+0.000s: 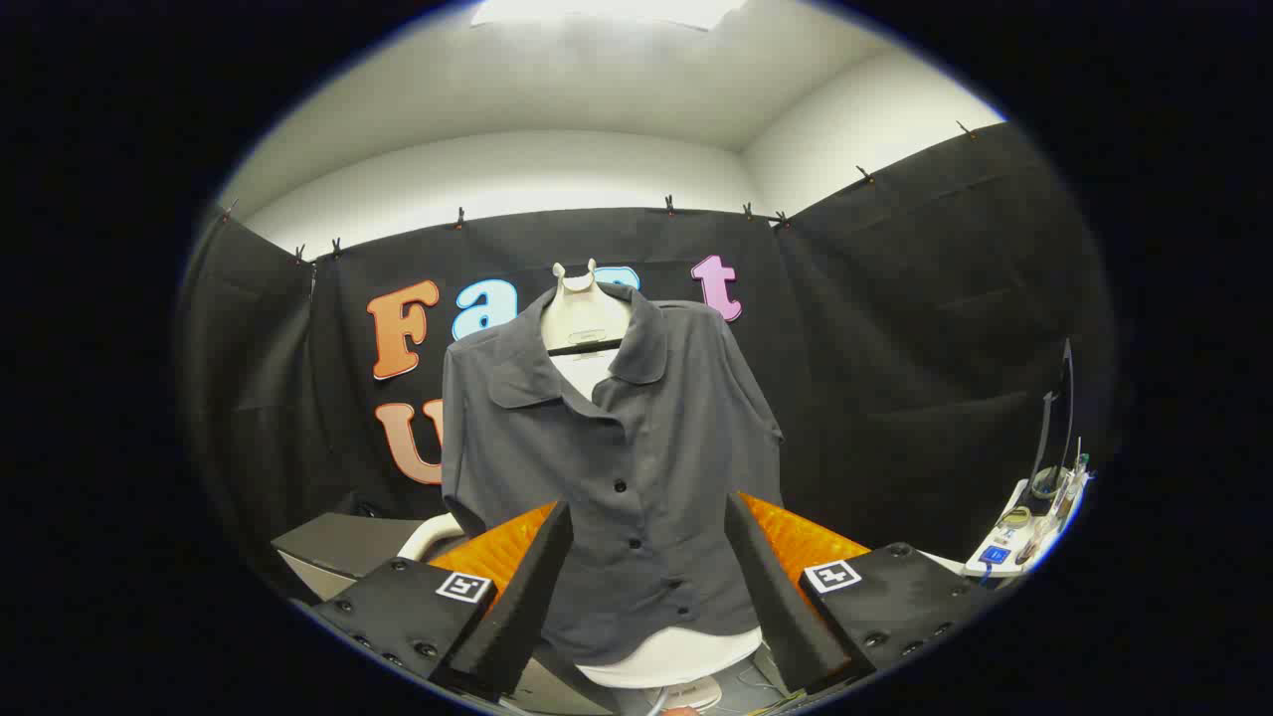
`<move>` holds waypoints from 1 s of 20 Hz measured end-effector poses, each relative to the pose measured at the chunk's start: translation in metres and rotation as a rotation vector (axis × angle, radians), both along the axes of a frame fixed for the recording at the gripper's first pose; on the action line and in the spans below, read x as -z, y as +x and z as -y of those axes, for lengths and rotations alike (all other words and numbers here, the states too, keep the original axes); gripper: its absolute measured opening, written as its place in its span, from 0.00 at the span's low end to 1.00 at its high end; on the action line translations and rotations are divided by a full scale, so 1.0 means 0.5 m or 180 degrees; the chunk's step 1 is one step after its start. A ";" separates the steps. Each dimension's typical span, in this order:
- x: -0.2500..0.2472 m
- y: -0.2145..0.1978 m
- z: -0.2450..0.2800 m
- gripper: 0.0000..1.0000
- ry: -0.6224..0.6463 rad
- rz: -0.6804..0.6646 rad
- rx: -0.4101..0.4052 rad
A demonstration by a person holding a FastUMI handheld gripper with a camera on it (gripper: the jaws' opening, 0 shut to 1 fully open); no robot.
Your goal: Iron the clothes twice with a garment steamer, once on the left side and once on the right side.
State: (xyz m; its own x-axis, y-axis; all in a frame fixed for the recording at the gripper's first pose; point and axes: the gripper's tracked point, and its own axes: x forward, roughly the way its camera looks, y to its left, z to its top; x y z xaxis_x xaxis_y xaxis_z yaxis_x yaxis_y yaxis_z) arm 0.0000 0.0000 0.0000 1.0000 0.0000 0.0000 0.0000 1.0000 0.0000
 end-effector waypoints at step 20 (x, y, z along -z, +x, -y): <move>0.022 0.094 0.007 0.98 0.0004 -0.0108 -0.0241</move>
State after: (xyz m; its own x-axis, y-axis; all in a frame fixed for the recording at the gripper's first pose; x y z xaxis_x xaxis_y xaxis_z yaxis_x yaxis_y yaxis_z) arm 0.0471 -0.0036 -0.0111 0.9966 0.0756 -0.0340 -0.0755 0.9971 0.0025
